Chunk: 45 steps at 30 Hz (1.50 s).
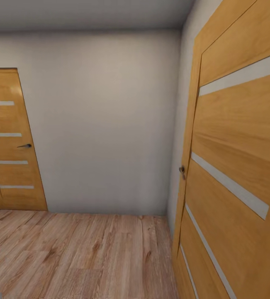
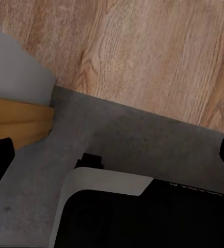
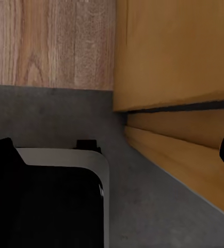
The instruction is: Move the two storage containers from the living room to the garage. In the garage, place one container on the floor and stack the other container on top of it (either order is fine).
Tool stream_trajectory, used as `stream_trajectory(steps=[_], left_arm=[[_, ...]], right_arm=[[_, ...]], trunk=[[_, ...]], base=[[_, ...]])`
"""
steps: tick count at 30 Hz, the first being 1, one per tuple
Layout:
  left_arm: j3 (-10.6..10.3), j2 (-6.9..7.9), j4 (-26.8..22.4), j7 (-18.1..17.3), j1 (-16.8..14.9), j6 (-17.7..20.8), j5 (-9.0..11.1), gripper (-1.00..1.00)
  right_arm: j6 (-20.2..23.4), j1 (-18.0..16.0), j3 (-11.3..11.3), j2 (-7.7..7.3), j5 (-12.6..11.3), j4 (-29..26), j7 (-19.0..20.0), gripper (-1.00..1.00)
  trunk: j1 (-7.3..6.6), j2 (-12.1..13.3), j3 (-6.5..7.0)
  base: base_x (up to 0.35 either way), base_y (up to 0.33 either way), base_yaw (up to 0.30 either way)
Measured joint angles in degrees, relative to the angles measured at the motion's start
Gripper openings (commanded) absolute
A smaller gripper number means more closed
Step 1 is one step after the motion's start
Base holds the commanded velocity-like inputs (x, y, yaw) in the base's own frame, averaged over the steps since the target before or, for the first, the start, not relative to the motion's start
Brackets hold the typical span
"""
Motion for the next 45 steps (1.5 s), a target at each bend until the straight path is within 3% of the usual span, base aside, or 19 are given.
stream_trajectory(steps=[9, 45], left_arm=[[0.0, 0.0, 0.0, 0.0, 0.0, 0.0, 0.0, 1.0], [0.0, -0.09, 0.0, 0.0, 0.0, -0.1, 0.0, 1.0]], right_arm=[[-0.1, 0.0, 0.0, -0.03, 0.0, 0.0, 0.0, 1.0], [0.0, 0.0, 0.0, -0.04, 0.1, 0.0, 0.1, 1.0]], trunk=[[0.0, 0.0, 0.0], [0.0, 0.0, 0.0]], base=[[0.0, 0.0, 0.163], [0.005, 0.031, 0.003]])
